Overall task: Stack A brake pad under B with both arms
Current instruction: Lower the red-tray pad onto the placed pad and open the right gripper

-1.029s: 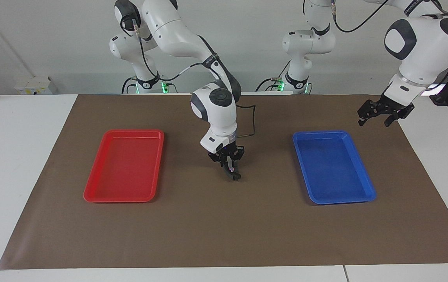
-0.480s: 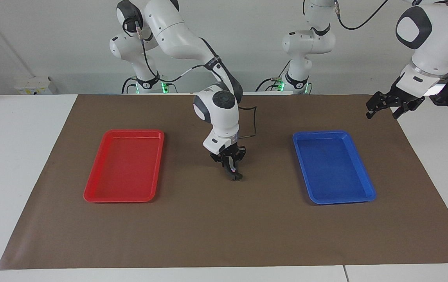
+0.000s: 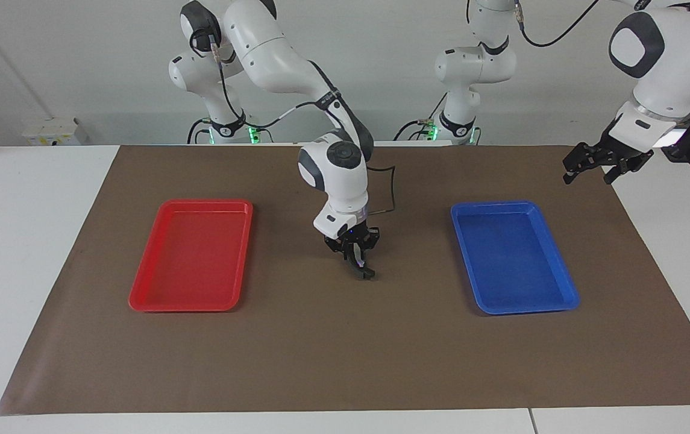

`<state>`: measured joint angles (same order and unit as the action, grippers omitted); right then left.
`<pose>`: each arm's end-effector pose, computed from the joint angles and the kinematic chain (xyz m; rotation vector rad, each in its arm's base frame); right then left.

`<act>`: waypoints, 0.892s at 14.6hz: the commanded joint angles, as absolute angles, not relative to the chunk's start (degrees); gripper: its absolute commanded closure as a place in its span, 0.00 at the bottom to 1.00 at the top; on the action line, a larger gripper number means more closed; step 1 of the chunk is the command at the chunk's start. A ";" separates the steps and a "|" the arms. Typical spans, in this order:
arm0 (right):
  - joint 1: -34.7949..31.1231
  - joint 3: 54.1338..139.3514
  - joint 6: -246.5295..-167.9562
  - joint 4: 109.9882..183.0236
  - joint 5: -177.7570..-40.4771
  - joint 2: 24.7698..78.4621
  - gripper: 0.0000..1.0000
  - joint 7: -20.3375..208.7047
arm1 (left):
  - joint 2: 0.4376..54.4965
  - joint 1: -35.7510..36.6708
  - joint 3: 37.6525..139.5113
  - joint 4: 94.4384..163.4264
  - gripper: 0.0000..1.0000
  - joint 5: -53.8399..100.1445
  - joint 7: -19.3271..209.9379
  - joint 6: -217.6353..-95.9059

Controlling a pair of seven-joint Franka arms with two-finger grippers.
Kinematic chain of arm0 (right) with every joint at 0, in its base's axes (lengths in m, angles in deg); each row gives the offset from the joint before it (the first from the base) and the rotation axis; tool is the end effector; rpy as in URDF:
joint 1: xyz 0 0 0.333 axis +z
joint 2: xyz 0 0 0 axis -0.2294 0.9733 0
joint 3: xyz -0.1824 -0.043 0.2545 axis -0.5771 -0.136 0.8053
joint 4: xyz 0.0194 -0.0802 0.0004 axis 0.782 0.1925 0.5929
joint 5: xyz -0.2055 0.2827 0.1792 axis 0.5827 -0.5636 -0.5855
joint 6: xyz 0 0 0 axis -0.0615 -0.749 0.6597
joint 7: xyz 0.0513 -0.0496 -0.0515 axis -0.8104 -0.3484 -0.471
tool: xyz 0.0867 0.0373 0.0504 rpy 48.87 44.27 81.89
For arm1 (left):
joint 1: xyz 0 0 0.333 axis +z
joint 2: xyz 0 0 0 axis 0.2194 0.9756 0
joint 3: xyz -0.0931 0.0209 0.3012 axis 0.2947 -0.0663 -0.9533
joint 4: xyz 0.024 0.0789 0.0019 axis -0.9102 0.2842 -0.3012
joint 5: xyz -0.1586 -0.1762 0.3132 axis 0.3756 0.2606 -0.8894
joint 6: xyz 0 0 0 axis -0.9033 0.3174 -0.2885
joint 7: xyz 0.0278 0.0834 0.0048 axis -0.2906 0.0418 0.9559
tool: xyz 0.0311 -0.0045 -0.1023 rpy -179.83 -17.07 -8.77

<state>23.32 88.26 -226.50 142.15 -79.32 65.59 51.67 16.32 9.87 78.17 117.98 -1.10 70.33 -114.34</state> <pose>0.5548 0.3948 0.3016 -3.0554 -0.0146 -0.1792 0.5511 0.0430 0.5771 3.1166 -0.1321 -0.0268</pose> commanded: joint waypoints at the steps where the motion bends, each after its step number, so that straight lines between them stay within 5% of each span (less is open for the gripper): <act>1: 23.13 88.31 -229.65 143.56 -79.05 65.28 0.89 52.44 | 16.62 10.39 78.61 117.29 0.02 -1.46 70.02 -113.57; 4: 23.21 88.31 -229.92 143.65 -79.05 65.28 0.00 52.35 | 16.53 10.39 78.61 117.29 0.02 -1.46 70.02 -113.57; 9: 23.13 87.87 -227.11 142.33 -78.79 63.88 0.00 51.91 | 16.61 10.39 78.61 117.29 0.02 -1.46 70.02 -113.57; 13: 15.51 87.34 -220.89 142.95 -77.74 55.99 0.00 52.61 | 16.53 10.39 78.61 117.29 0.02 -1.46 70.02 -113.57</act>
<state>20.80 86.64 -224.83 141.79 -79.06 61.32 51.68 16.32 9.88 78.17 117.98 -1.10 70.33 -114.34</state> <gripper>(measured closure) 0.000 0.013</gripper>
